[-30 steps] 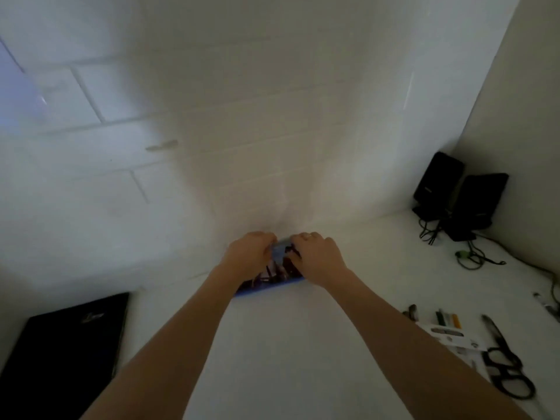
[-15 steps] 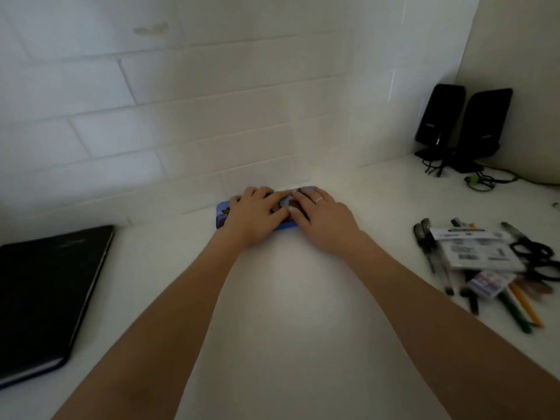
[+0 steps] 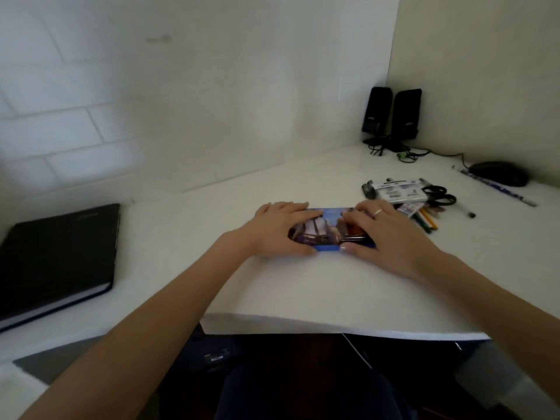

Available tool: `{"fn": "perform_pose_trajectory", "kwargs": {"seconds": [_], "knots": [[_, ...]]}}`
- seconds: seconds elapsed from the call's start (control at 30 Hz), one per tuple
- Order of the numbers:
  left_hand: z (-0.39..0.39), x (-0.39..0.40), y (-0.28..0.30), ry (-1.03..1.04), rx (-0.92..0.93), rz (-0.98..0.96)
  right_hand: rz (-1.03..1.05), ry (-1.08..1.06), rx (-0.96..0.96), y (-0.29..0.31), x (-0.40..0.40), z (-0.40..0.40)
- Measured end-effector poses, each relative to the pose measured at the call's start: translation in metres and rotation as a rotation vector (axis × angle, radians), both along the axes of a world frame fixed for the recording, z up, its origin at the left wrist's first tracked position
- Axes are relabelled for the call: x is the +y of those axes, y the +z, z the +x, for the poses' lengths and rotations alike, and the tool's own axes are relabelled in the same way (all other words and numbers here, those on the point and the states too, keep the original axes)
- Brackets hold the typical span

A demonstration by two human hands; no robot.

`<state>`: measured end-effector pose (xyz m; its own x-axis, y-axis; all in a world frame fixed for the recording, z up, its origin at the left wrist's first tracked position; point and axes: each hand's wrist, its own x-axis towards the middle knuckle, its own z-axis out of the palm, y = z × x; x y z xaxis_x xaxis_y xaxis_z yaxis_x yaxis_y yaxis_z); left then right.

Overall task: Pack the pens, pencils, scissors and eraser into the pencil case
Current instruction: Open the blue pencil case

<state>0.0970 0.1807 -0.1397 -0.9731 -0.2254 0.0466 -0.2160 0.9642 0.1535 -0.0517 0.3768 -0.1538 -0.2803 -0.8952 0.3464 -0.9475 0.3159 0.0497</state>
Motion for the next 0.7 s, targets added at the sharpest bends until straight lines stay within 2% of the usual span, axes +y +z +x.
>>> {"fn": "perform_pose_trajectory", "kwargs": {"seconds": [0.03, 0.1, 0.17, 0.3, 0.53, 0.6, 0.7], "knots": [[0.008, -0.004, -0.002, 0.032, 0.022, 0.063, 0.021, -0.011, -0.07, 0.0, 0.005, 0.0], [0.022, -0.012, -0.008, 0.099, 0.12, 0.342, 0.044, -0.02, -0.19, -0.001, 0.009, -0.001], [0.029, -0.017, -0.013, 0.14, 0.249, 0.551, 0.07, -0.021, -0.224, 0.0, 0.008, -0.001], [0.026, -0.019, -0.018, 0.189, 0.318, 0.634, 0.02, 0.057, -0.165, 0.006, 0.004, -0.002], [0.024, -0.022, -0.021, 0.191, 0.359, 0.736, 0.021, -0.041, -0.42, 0.035, -0.005, -0.009], [0.023, -0.022, -0.021, 0.197, 0.353, 0.775, -0.112, -0.07, -0.565, 0.044, -0.014, -0.014], [0.025, -0.022, -0.02, 0.193, 0.346, 0.815, -0.453, -0.126, -0.753, 0.043, -0.03, -0.024]]}}
